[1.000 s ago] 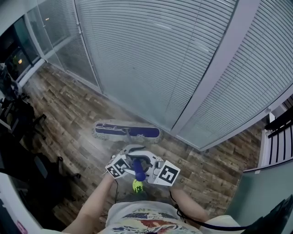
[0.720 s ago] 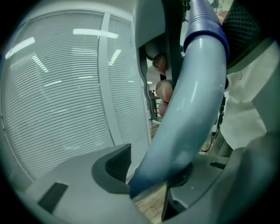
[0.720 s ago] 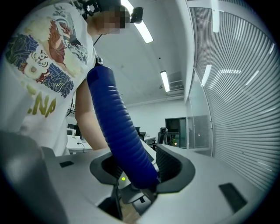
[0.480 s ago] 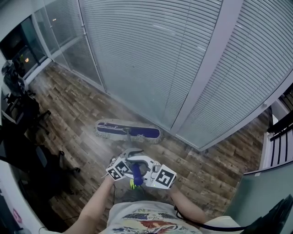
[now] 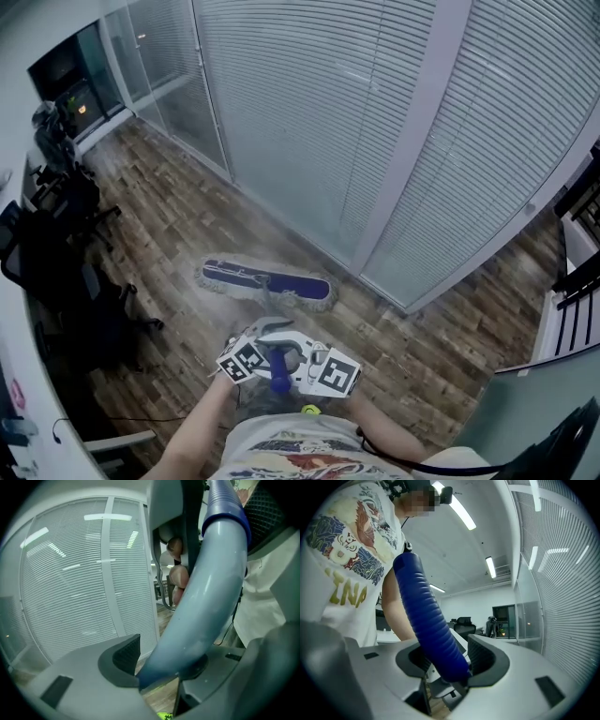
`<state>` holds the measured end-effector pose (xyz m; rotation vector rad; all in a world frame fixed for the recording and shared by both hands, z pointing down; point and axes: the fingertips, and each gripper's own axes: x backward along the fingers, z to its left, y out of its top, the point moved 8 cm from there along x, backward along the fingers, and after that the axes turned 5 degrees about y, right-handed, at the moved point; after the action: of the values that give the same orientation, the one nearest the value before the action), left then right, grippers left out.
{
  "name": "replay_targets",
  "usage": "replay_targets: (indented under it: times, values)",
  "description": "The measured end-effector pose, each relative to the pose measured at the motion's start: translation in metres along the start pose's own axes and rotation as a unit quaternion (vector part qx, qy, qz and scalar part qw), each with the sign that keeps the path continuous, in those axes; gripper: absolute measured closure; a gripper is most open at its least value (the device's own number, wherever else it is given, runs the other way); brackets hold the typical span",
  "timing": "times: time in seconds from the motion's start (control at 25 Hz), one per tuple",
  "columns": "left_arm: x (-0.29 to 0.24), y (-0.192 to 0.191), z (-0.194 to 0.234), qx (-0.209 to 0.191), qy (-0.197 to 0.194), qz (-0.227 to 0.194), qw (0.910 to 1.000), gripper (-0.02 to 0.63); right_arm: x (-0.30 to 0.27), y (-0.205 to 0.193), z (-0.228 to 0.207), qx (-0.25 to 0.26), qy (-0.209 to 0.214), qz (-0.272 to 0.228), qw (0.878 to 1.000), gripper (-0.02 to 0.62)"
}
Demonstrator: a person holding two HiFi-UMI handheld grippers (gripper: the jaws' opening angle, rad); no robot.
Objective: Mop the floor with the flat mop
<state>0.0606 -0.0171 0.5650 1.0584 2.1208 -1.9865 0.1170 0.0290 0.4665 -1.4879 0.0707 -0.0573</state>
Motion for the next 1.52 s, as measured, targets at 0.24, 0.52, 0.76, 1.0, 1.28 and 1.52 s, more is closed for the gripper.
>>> replay_targets:
  times: [0.24,0.52,0.76,1.0,1.28,1.52]
  values:
    - [0.016,0.003,-0.082,0.023,0.036,0.001,0.9991,0.459,0.019,0.002,0.079,-0.004,0.039,0.005,0.999,0.388]
    - [0.038,0.018,-0.156,0.049,0.068,0.003,0.9965,0.459,0.036,0.017,0.147,-0.017,0.092,0.009,0.996,0.388]
    - [0.030,0.014,-0.170,0.054,0.077,0.003,0.9955,0.459,0.046,0.009,0.157,-0.013,0.105,0.006,0.994,0.388]
    - [0.022,0.024,-0.144,0.063,0.085,-0.014,0.9943,0.459,0.050,0.011,0.126,-0.017,0.114,0.001,0.993,0.388]
    - [0.023,0.012,-0.117,0.062,0.095,-0.015,0.9934,0.459,0.035,0.005,0.101,-0.018,0.130,0.001,0.991,0.388]
    - [0.015,-0.007,-0.061,0.055,0.099,-0.006,0.9935,0.456,0.012,-0.011,0.050,-0.015,0.140,0.017,0.990,0.381]
